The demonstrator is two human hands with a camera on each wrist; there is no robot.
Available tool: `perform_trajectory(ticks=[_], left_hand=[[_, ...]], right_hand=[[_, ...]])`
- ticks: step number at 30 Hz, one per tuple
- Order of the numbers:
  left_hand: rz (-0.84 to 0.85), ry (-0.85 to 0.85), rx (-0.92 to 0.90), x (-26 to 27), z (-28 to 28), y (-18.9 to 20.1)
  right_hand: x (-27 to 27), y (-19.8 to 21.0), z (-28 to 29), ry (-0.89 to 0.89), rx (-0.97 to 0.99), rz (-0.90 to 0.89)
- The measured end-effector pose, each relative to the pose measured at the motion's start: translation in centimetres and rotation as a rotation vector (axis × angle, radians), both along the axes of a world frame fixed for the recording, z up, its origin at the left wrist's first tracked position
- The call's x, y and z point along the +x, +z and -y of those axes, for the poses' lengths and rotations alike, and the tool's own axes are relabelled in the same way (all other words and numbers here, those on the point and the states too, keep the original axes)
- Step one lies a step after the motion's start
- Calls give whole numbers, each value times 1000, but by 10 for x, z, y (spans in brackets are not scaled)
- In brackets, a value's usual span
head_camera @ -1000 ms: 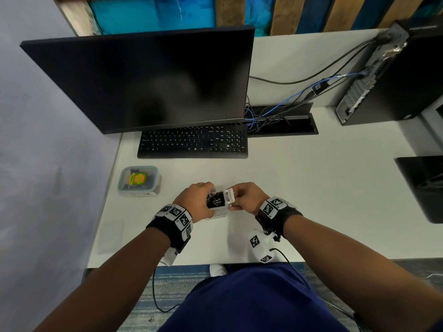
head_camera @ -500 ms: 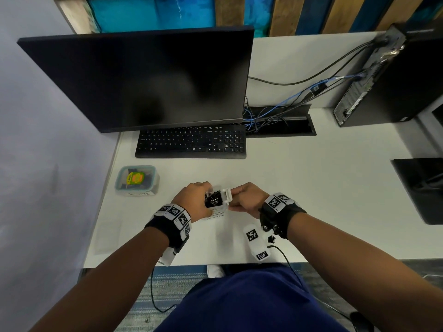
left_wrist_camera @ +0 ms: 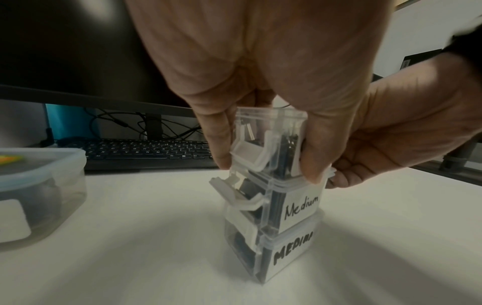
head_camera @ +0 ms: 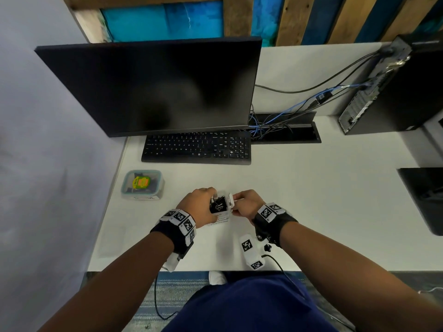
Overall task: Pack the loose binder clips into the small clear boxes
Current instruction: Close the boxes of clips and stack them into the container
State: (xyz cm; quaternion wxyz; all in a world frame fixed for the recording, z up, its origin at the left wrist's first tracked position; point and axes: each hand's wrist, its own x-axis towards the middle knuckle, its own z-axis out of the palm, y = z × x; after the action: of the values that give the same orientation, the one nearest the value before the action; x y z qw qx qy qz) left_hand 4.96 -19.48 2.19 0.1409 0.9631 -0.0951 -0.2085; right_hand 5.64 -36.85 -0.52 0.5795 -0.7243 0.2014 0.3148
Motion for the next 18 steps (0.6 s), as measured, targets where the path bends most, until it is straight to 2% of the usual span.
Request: perform_trajectory(ticks=[4,9,15,18], left_hand=[[2,-13,-6,0,-2,0],[9,-21,1,1,0,-1],[2,-38,-20,2,-2,-4],[-64,-64,-135,2,-8,-12]], right_hand=[[4,-6,-5,65,-100,41],[2,-8,4,21,-117,57],[-2,-13,2,-78,13,28],[-4,-18,0,-69,95,-24]])
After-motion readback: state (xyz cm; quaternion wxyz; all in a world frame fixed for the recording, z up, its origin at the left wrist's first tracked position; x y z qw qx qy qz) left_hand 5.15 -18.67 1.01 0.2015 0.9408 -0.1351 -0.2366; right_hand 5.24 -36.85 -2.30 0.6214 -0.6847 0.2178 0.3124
